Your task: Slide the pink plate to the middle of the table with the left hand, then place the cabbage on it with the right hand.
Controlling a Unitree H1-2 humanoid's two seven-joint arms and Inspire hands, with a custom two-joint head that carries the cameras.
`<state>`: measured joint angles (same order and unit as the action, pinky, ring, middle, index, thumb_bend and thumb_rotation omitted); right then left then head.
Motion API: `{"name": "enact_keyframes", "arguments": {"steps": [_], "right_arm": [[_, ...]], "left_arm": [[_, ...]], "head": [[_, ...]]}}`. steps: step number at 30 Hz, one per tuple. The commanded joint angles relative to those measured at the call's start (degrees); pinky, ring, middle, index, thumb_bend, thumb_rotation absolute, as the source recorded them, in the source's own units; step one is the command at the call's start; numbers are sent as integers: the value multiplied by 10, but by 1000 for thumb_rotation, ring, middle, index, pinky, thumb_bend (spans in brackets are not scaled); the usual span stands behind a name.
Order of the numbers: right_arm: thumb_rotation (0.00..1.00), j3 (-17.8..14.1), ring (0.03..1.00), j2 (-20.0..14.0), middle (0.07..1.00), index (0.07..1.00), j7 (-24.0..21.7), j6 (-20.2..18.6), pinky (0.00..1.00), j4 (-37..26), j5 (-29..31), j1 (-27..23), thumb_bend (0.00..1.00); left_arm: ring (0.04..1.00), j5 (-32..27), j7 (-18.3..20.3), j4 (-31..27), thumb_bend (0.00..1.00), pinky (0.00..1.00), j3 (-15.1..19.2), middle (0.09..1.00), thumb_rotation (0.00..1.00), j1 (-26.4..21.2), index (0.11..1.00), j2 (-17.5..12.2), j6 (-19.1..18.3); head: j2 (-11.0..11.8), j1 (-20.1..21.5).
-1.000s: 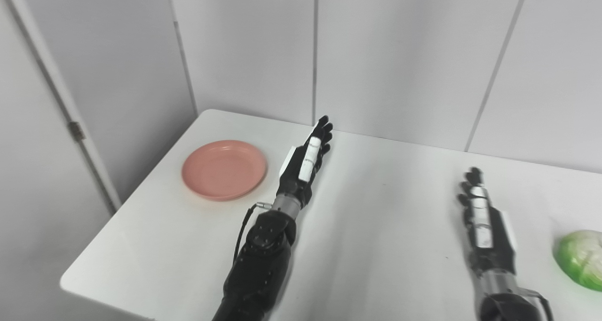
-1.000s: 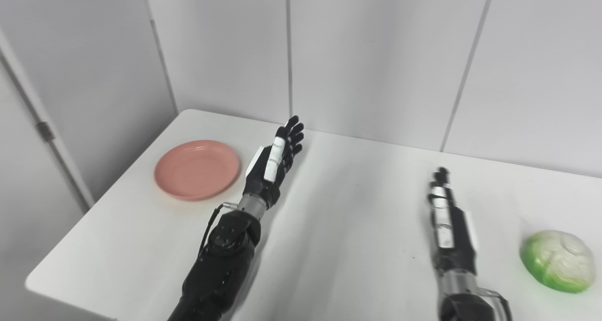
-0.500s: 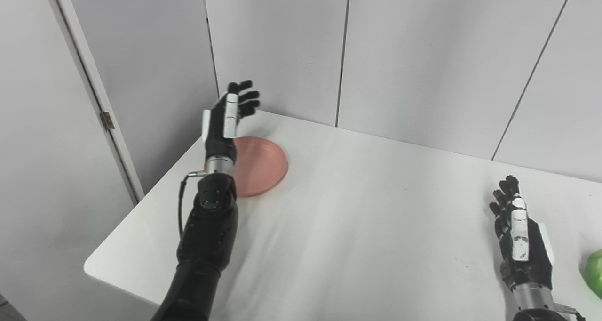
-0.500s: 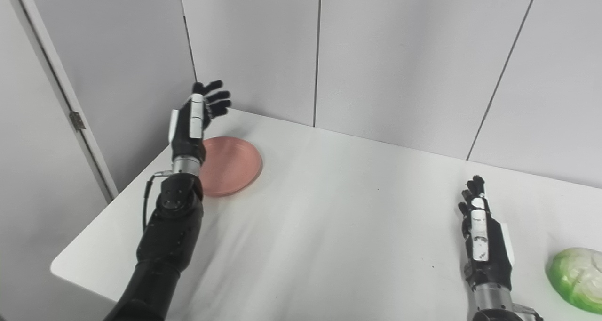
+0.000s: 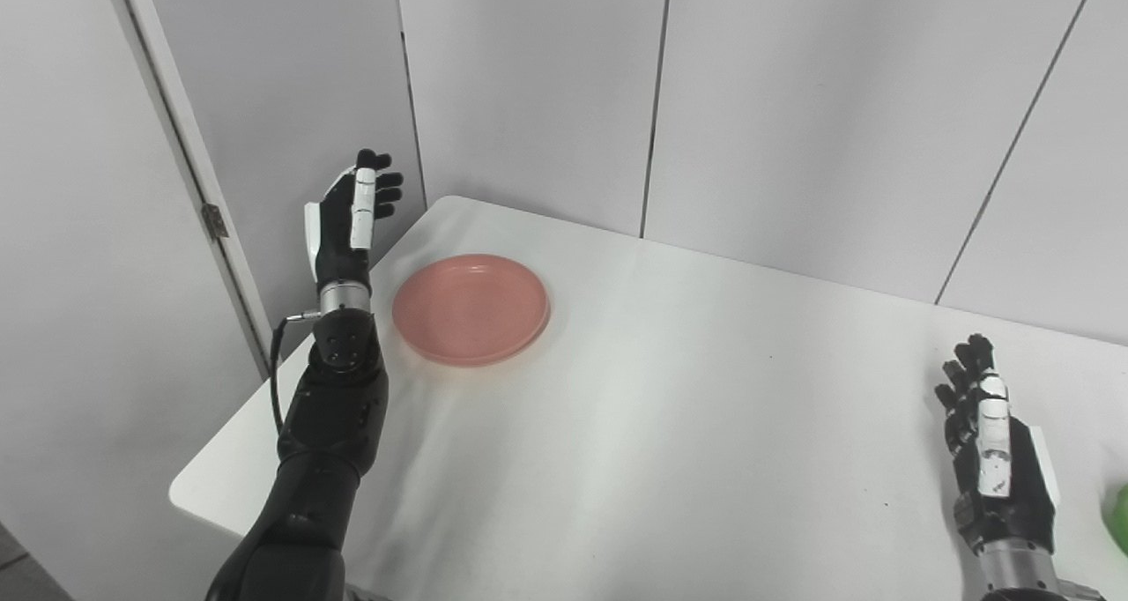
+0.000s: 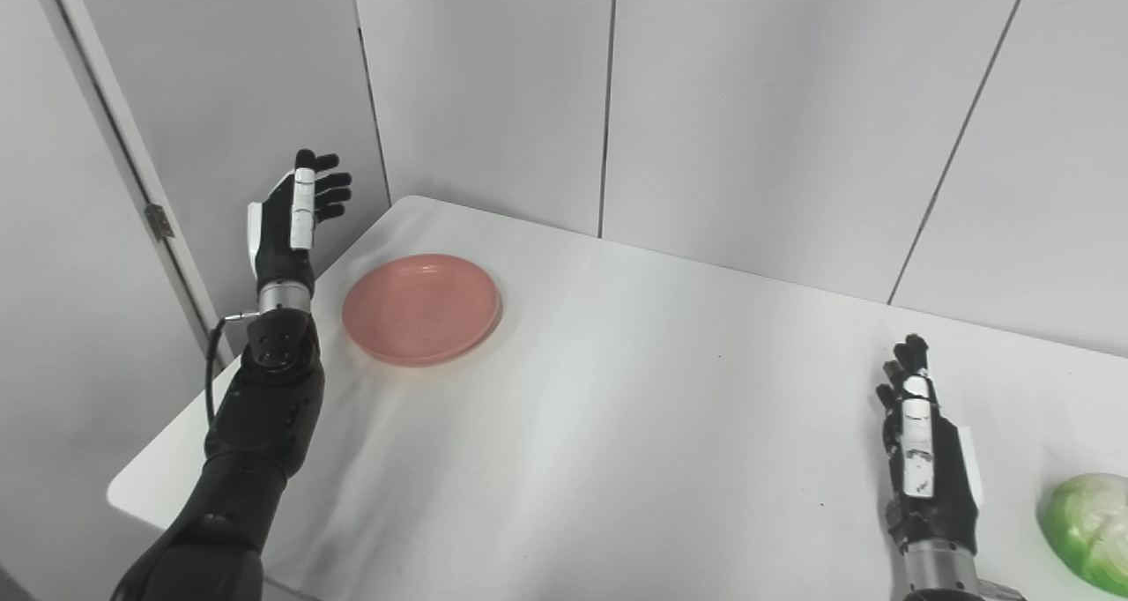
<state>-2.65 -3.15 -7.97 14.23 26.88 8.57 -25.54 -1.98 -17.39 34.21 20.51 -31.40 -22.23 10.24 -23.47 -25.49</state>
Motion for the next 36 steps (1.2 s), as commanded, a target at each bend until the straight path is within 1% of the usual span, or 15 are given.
{"name": "enact_keyframes", "arguments": {"steps": [1,6,8,11,12,13,15,18,19,21,24,26,31,35,36], "right_arm": [[995,-6,1000,-2,1000,1000,0,14,1000,1,3,16,564],[997,-6,1000,-2,1000,1000,1,12,1000,-4,3,17,559],[992,-7,1000,-3,1000,1000,-3,12,1000,-4,6,18,558],[993,-6,1000,-4,1000,1000,-4,12,1000,-4,6,18,560],[995,-6,1000,-4,1000,1000,-4,11,1000,-5,6,18,559],[995,-6,1000,-4,1000,1000,-3,10,1000,-8,6,19,559],[989,-7,1000,-2,1000,1000,0,4,1000,-14,5,21,565],[986,-6,1000,-2,1000,1000,2,1,1000,-21,2,23,566],[986,-5,1000,-3,1000,1000,2,1,1000,-22,2,24,565],[998,-4,1000,-4,1000,1000,1,-2,1000,-25,1,25,555],[987,-6,1000,-4,1000,1000,3,-2,1000,-24,2,25,562],[980,-8,1000,-3,1000,1000,3,4,1000,-21,4,24,558],[988,-6,1000,-1,1000,1000,0,-3,1000,-27,5,26,549],[999,-3,1000,-2,1000,1000,1,-5,1000,-24,-1,22,545],[996,-3,1000,-2,1000,1000,0,-7,1000,-28,1,24,554]], "left_arm": [[673,4,-4,-1,755,693,-1,674,1000,-31,673,-22,22],[691,6,1,25,742,711,-8,691,1000,-20,680,-27,34],[702,2,8,43,780,721,-11,703,1000,-18,689,-26,43],[699,3,15,62,778,697,-20,697,1000,-19,687,-23,46],[705,4,20,71,781,709,-25,703,1000,-19,691,-21,49],[707,1,29,82,782,712,-29,705,1000,-20,692,-19,54],[747,-10,52,98,803,758,-37,743,1000,-21,730,-17,59],[791,-25,82,111,796,792,-46,786,1000,-22,772,-12,51],[796,-40,99,124,795,797,-43,791,1000,-26,777,-6,51],[866,-55,121,149,781,887,-45,842,1000,-32,820,0,58],[900,-60,138,182,795,940,-53,874,1000,-40,852,5,76],[907,-63,149,200,816,943,-56,882,1000,-44,865,7,86],[910,-74,170,212,829,935,-60,886,1000,-46,871,14,99],[903,-87,183,208,824,910,-60,877,1000,-47,871,23,104],[901,-93,190,199,828,904,-60,878,1000,-46,870,27,101]], "head": [[0,1],[-3,0],[-3,0],[-5,1],[-6,1],[-7,1],[-7,2],[-6,1],[-7,1],[-9,0],[-10,-1],[-10,-1],[-11,2],[-12,9],[-14,17]]}}
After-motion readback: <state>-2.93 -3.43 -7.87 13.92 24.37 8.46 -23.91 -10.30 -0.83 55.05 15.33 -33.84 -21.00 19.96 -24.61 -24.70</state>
